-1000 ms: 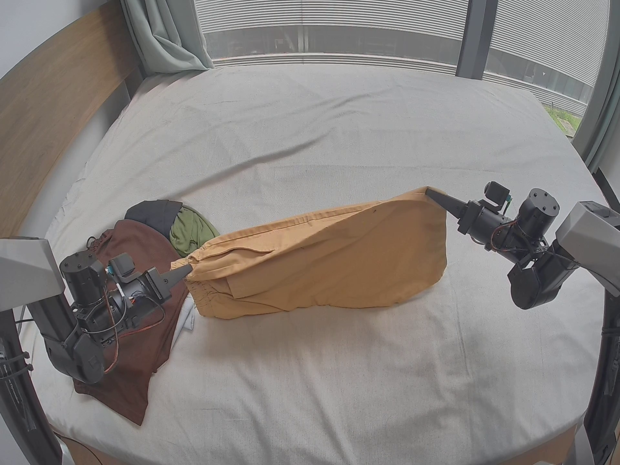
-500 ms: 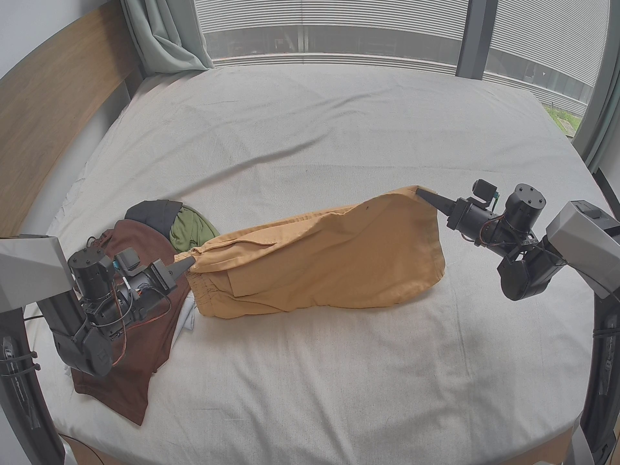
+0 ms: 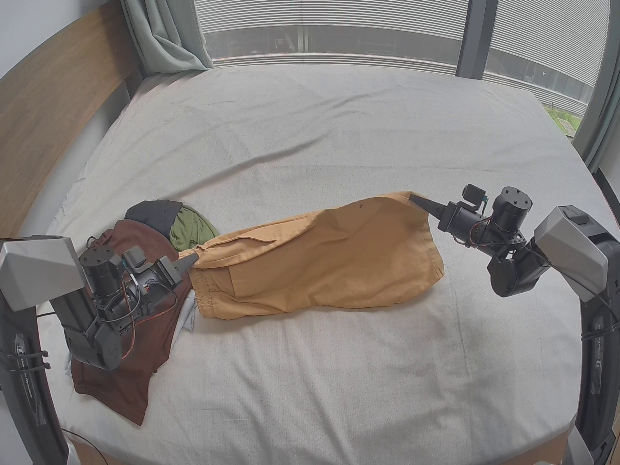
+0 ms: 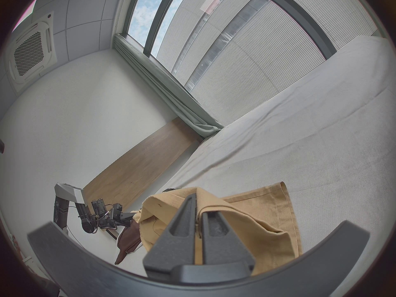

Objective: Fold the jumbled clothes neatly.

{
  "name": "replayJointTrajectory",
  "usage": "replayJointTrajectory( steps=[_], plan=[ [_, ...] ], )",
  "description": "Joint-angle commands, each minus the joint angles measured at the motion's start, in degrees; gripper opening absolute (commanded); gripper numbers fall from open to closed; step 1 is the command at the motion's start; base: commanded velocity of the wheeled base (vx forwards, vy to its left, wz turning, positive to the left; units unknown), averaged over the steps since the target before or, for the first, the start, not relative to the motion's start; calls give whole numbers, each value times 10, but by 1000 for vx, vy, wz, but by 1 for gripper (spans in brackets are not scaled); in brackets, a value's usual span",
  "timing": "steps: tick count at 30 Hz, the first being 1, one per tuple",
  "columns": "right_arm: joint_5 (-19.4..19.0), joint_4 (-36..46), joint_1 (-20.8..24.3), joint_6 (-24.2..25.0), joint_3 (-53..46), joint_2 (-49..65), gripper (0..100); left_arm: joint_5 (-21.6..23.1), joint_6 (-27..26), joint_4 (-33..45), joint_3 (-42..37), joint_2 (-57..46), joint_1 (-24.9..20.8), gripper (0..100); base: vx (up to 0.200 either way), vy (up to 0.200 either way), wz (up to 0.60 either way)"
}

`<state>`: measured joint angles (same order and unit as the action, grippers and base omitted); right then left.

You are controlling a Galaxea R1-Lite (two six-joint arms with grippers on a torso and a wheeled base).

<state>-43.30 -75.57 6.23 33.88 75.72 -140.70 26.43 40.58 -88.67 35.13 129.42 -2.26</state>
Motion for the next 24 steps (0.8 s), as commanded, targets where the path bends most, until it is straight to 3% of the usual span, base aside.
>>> replayJointTrajectory(
  steps=[1,16,17,18,19,24],
  plan=[
    [0,4,2,0,18,-25,0,-1,0,0,8,16,4,0,0,0,0],
    [0,40,-2,-1,79,-44,0,-1,9,1,22,30,8,0,0,0,0],
    [0,40,-2,-1,81,-45,0,-1,13,1,23,30,8,100,0,0,0],
    [0,40,-3,-1,82,-45,0,0,15,1,24,30,8,100,0,0,0],
    [0,40,-3,-1,84,-45,100,0,20,1,29,30,8,100,0,0,0],
    [0,40,-8,-1,76,-42,100,-3,63,1,54,26,12,100,0,0,0]
  ],
)
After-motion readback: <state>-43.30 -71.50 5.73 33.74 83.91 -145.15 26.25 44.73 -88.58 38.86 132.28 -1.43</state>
